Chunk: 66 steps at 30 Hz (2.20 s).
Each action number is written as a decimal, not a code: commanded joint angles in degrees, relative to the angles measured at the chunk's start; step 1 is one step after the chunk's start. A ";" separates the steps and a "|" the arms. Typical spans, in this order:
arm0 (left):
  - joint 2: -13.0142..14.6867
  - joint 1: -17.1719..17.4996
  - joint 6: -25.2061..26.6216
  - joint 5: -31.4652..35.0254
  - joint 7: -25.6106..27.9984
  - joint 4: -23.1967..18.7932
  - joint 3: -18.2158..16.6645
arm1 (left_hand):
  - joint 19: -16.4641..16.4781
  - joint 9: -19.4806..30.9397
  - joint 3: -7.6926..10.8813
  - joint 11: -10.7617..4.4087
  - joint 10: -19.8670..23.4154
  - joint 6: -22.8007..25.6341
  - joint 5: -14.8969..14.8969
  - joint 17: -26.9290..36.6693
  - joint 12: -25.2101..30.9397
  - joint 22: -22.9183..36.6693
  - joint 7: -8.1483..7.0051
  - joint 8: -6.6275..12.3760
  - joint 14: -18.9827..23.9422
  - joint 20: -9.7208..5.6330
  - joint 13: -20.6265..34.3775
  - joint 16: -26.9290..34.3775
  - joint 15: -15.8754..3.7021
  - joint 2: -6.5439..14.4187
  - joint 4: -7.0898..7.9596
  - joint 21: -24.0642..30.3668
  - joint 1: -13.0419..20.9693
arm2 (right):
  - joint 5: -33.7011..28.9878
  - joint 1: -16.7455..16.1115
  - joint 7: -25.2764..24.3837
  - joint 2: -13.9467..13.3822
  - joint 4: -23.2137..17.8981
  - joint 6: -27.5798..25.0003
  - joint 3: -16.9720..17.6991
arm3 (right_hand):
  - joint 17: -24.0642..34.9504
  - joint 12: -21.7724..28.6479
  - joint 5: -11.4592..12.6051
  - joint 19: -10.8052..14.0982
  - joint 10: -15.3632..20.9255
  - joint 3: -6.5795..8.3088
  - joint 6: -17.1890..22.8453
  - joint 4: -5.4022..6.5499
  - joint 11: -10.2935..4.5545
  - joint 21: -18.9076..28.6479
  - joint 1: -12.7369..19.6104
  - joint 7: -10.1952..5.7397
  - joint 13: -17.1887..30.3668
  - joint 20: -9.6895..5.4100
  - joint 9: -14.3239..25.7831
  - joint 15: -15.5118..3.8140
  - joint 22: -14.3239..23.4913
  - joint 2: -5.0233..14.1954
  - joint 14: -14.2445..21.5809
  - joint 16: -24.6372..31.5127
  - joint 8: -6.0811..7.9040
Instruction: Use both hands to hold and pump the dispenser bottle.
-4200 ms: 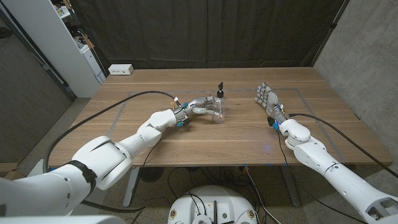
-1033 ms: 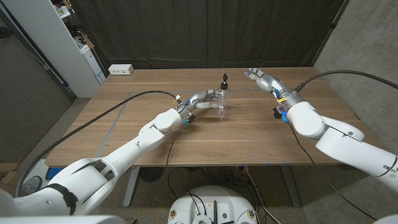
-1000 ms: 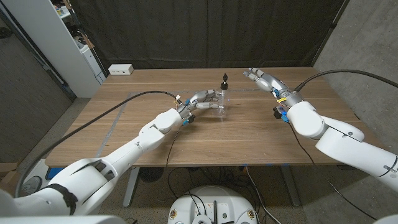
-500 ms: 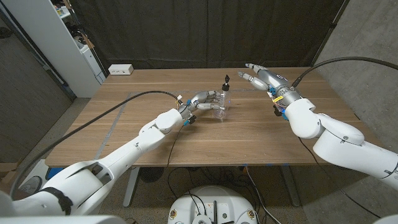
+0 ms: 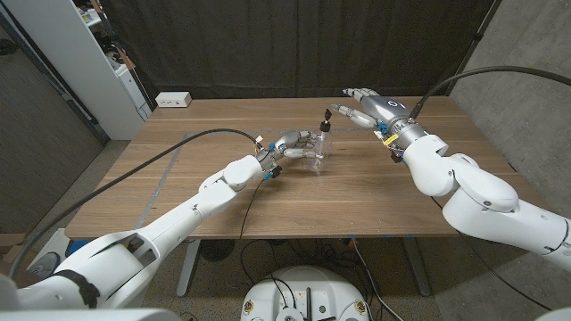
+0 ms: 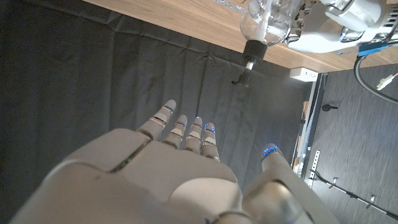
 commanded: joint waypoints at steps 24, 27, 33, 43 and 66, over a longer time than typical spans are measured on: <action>1.01 0.64 1.09 0.76 1.04 -2.38 0.11 | 0.13 0.06 -0.30 -0.87 1.10 0.46 0.47 -0.14 0.23 0.12 0.08 0.59 2.08 -2.70 1.06 -0.38 -10.64 5.12 0.13 0.43 4.44 | -11.92 1.14 15.25 3.45 1.20 5.39 -1.28 | -0.09 0.67 0.23 -1.03 3.02 -0.31 3.32 1.21 -0.18 -0.18 -1.58 0.58 0.01 0.67 0.30 0.02 0.39 2.88 -0.17 0.43 0.88; 1.10 0.63 0.97 0.85 1.07 -2.44 0.07 | 0.13 0.04 -0.32 -0.79 1.13 0.64 0.47 -0.20 0.21 0.11 0.19 0.71 2.21 -2.66 1.16 -0.41 -10.60 5.16 0.11 0.43 4.45 | -12.68 0.99 16.32 3.70 1.24 5.24 -1.28 | -0.09 0.66 0.23 -1.03 3.15 -0.35 3.38 1.29 -0.29 -0.16 -1.66 0.54 0.02 0.62 0.31 -0.01 0.39 2.85 -0.18 0.45 0.86; 1.25 0.66 0.71 0.95 0.95 -2.46 0.07 | 0.13 0.01 -0.35 -0.76 1.21 0.59 0.50 -0.15 0.19 0.11 0.19 0.76 2.23 -2.62 1.32 -0.41 -10.67 5.36 0.03 0.43 4.62 | -13.71 0.04 17.20 3.80 1.38 5.34 -0.72 | -0.13 0.57 0.23 -1.07 3.25 -0.40 3.50 1.42 -0.15 -0.12 -1.75 0.50 0.03 0.66 0.33 0.12 0.39 2.80 -0.06 0.52 0.81; 1.33 0.67 0.36 1.18 0.82 -2.40 0.13 | 0.23 -0.04 -0.47 -0.73 1.63 0.83 0.50 -0.19 0.25 0.10 0.08 0.99 2.42 -2.77 1.60 -0.48 -10.67 5.49 0.01 0.47 4.61 | -15.42 -0.56 18.60 4.32 1.85 5.99 -0.36 | -0.19 0.40 0.24 -1.08 3.33 -0.50 3.51 1.58 -0.13 -0.06 -1.84 0.76 0.06 0.48 0.36 0.18 0.39 2.71 0.00 0.59 0.68; 0.55 0.36 -0.98 1.65 1.28 -1.09 0.28 | 1.40 -0.24 -0.25 -0.95 4.31 2.88 0.64 -0.11 0.98 0.11 0.34 2.15 4.30 -3.07 2.40 -0.06 -10.88 6.50 -0.34 0.94 5.65 | -19.57 -1.06 22.52 5.21 2.51 7.38 -0.06 | -0.31 0.20 0.26 -1.03 3.81 -0.75 3.98 2.17 0.15 0.06 -2.16 0.81 0.11 0.45 0.41 0.03 0.38 2.52 -0.02 0.68 0.57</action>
